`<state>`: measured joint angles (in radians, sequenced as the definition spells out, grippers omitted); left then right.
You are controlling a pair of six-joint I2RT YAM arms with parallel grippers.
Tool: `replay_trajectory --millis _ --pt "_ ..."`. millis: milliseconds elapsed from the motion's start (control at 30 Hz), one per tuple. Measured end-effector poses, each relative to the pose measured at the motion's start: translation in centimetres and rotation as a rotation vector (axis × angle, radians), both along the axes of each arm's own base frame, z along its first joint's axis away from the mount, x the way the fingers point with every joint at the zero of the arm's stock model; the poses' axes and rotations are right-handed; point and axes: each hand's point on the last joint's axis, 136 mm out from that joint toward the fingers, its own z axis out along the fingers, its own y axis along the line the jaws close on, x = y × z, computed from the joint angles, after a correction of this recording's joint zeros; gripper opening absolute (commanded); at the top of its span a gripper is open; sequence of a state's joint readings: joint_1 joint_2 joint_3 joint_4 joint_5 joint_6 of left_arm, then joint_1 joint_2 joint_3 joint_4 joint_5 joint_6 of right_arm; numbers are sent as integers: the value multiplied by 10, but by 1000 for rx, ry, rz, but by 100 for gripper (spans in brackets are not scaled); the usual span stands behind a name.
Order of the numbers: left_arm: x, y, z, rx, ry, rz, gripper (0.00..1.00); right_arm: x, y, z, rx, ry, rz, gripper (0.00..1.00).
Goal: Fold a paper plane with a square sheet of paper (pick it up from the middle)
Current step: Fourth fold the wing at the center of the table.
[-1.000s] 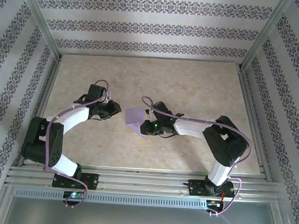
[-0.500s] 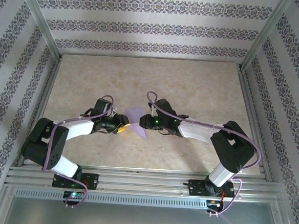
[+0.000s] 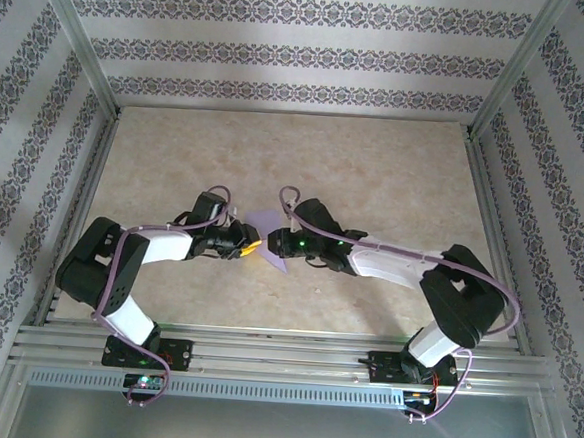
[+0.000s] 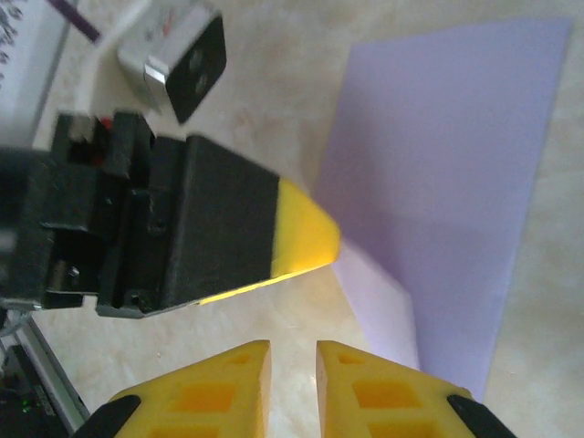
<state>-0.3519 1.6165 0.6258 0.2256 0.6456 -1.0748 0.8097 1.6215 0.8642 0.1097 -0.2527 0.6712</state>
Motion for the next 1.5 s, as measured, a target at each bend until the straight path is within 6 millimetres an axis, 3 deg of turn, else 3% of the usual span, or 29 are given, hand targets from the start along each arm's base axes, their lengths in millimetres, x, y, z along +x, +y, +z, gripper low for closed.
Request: replay_trajectory --millis 200,500,633,833,1267,1500 --pt "4 -5 -5 3 14 -3 27 -2 0 -33 -60 70 -7 20" --pt "6 -1 -11 30 34 12 27 10 -9 -58 -105 149 -73 19" --pt "3 5 0 60 19 31 29 10 -14 -68 -125 179 -89 19" --pt "1 16 18 103 -31 57 35 14 -18 -69 -117 199 -119 19" --pt "-9 20 -11 137 66 56 37 18 -19 -68 -93 224 -140 19" --pt "-7 18 -17 129 88 62 28 16 -19 -73 -96 235 -136 19"
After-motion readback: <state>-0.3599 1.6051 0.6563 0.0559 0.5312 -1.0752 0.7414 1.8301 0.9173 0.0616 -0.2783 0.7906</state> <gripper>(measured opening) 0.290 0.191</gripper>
